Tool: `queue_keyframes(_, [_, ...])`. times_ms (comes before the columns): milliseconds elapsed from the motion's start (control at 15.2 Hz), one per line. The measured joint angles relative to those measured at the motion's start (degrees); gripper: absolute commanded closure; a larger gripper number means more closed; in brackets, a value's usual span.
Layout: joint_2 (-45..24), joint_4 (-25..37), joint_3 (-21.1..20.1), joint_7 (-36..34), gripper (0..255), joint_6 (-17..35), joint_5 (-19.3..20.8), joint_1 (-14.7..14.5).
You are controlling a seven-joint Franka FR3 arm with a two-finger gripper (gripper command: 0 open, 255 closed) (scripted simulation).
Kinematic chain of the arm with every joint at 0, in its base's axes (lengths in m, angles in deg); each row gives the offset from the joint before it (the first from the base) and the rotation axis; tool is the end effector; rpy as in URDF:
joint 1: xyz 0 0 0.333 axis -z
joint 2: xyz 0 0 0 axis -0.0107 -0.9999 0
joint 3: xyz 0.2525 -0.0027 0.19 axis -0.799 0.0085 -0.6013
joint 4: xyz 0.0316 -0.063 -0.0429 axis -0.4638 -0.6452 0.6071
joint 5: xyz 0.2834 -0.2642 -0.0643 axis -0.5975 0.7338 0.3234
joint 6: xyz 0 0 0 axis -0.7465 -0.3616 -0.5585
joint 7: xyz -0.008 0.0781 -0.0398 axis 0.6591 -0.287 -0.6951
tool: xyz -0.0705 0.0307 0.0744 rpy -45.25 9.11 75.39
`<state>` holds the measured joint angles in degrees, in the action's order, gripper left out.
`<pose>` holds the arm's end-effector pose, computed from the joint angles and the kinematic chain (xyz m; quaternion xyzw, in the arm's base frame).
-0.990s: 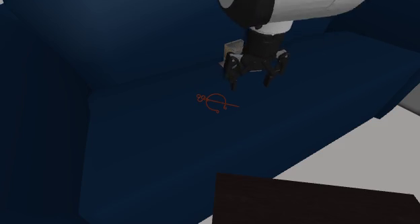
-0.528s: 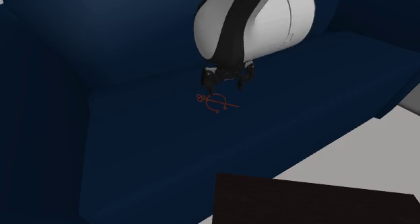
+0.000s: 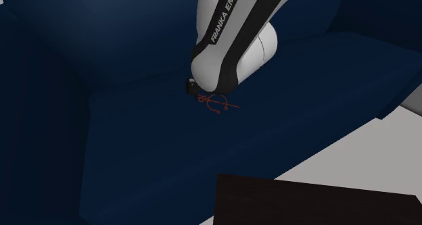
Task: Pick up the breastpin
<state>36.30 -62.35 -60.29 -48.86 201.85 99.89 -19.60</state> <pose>0.4473 0.2877 0.2325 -0.9577 -0.2473 -0.1456 0.0214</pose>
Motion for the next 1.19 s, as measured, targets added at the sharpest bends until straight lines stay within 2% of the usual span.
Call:
queue_keyframes(396, [-4.6,1.5,4.0,-3.5,0,3.5,4.1,-3.2])
queue_keyframes(462, [-4.9,1.4,4.4,-3.9,255,3.9,4.5,-3.6])
queue_keyframes(1188, [-4.7,1.6,4.2,-3.9,255,4.1,4.7,-3.8])
